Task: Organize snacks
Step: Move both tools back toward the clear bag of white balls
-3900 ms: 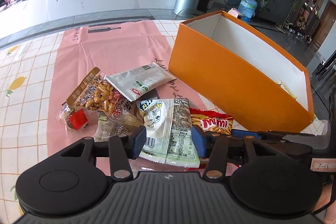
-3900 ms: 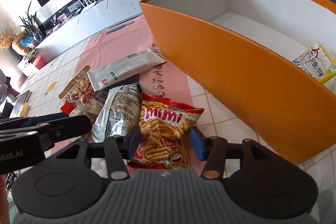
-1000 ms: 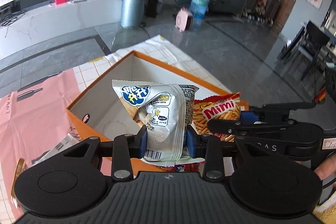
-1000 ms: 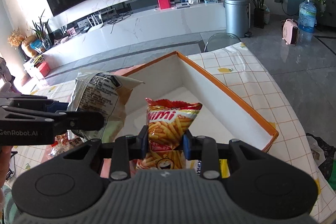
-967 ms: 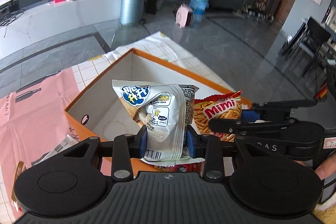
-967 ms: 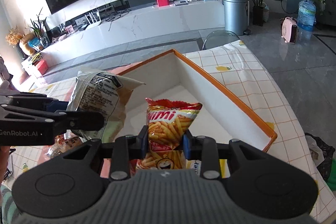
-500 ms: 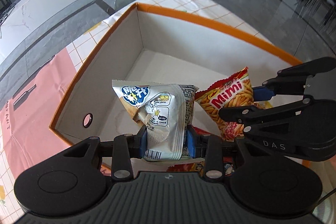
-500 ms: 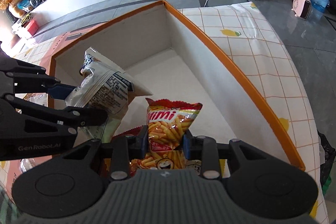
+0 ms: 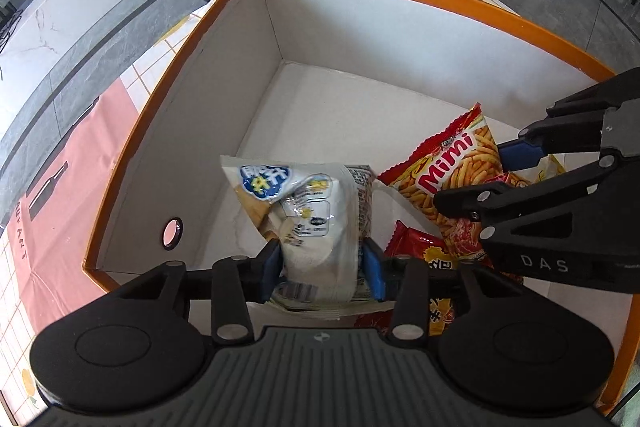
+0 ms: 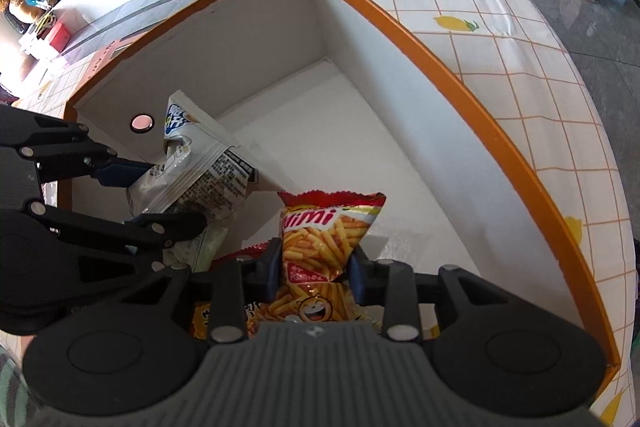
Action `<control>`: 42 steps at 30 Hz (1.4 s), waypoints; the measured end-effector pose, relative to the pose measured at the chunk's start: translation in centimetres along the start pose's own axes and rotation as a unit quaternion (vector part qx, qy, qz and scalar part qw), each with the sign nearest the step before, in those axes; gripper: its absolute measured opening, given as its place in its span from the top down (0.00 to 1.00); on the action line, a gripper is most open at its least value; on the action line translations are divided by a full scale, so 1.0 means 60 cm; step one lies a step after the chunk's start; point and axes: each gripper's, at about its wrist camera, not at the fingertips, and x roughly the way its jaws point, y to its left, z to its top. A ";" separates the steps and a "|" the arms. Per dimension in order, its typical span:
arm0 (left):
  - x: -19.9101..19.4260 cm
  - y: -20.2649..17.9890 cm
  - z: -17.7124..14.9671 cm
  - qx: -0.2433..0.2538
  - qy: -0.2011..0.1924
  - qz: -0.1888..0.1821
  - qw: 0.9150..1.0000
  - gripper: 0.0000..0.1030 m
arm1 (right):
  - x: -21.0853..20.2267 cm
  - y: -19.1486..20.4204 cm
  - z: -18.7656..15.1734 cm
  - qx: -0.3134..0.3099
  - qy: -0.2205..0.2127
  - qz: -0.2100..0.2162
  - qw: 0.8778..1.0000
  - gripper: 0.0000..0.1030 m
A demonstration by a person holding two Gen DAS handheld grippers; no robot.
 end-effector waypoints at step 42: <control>-0.280 0.109 -0.444 -0.216 -0.141 0.070 0.964 0.32 | -0.165 0.361 -0.282 -0.055 -0.204 0.070 0.975 0.35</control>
